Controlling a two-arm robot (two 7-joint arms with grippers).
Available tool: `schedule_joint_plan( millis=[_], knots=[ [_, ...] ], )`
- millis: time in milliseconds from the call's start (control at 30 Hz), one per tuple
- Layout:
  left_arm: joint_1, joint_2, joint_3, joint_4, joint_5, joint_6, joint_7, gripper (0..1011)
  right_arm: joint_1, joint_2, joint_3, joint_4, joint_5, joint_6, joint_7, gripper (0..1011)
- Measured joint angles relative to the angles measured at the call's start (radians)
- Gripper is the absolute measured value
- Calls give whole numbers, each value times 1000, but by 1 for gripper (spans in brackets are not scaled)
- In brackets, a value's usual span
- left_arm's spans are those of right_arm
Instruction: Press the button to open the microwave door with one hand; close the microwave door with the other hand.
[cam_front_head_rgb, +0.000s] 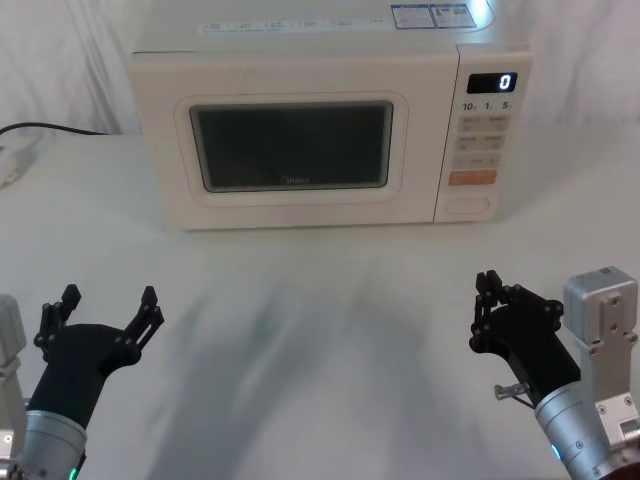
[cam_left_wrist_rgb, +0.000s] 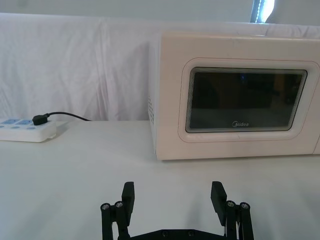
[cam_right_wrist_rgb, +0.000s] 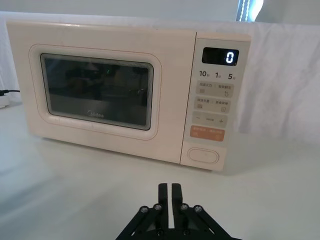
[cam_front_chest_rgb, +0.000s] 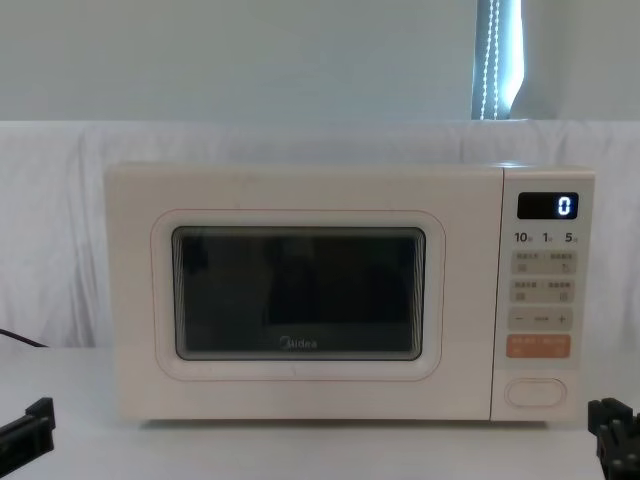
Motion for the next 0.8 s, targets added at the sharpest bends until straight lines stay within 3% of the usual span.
schedule_joint_plan(
  millis=[133,800],
  knots=[
    [0,0,0,0,0,0,0,1001,0,0,0,0,0,0,0,0],
    [0,0,0,0,0,0,0,1001,0,0,0,0,0,0,0,0]
  ],
)
